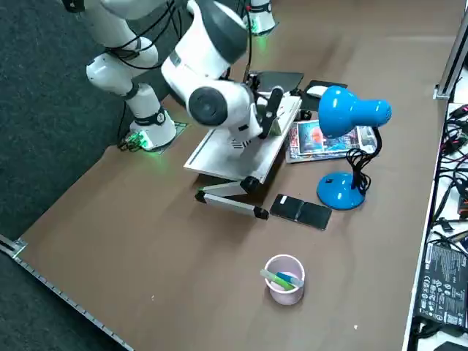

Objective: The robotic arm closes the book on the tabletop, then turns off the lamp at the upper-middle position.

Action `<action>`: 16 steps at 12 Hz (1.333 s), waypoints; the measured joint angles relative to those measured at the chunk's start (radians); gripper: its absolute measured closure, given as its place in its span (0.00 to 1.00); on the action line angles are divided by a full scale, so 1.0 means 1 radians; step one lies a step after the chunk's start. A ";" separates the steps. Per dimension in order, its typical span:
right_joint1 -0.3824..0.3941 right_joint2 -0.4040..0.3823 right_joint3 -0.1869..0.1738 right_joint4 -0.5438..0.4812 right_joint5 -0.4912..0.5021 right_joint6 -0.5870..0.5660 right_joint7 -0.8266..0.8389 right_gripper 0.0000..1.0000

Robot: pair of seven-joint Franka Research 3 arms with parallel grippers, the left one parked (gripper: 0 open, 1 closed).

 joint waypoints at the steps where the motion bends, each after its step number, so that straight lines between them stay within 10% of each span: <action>1: 0.038 -0.019 0.000 -0.002 0.001 0.004 0.056 0.00; 16: 0.312 -0.101 0.004 -0.160 0.083 0.240 0.253 0.00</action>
